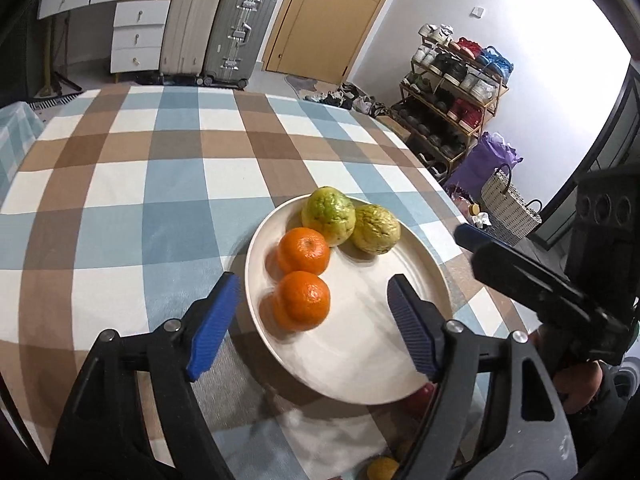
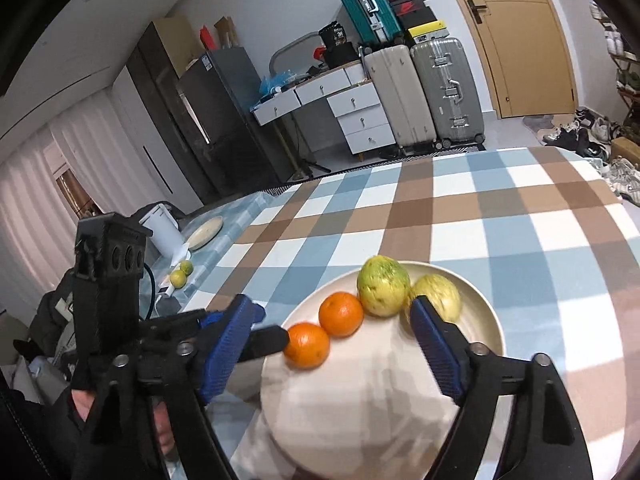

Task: Organize fruits
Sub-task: 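Open both tools and withdraw them from the plate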

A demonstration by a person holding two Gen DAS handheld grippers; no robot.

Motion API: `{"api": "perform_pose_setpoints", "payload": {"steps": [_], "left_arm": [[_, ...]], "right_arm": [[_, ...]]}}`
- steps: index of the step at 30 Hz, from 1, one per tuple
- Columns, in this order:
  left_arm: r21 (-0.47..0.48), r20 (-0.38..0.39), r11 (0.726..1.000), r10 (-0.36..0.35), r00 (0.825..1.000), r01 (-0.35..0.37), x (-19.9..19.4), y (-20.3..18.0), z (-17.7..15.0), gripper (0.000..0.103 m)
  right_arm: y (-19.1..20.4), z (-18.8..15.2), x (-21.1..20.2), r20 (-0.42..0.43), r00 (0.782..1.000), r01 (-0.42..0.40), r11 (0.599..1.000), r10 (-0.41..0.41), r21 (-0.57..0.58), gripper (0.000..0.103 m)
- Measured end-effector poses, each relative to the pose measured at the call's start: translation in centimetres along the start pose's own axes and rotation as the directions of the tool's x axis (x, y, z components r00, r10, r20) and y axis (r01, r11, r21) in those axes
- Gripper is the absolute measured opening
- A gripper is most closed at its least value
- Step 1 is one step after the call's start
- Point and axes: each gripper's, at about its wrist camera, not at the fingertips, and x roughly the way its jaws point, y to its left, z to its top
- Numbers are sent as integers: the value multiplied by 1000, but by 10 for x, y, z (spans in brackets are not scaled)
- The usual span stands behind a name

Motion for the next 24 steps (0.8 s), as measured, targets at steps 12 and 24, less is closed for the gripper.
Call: {"api": "perform_pose_setpoints", "payload": {"steps": [12, 24], "left_arm": [[52, 83, 996, 70, 994, -75, -61, -38, -15, 87], [73, 152, 986, 135, 979, -148, -115, -67, -48, 102]], "right_arm": [[20, -16, -69, 123, 992, 22, 1000, -20, -9, 102], [50, -41, -108, 144, 989, 31, 998, -24, -53, 103]]}}
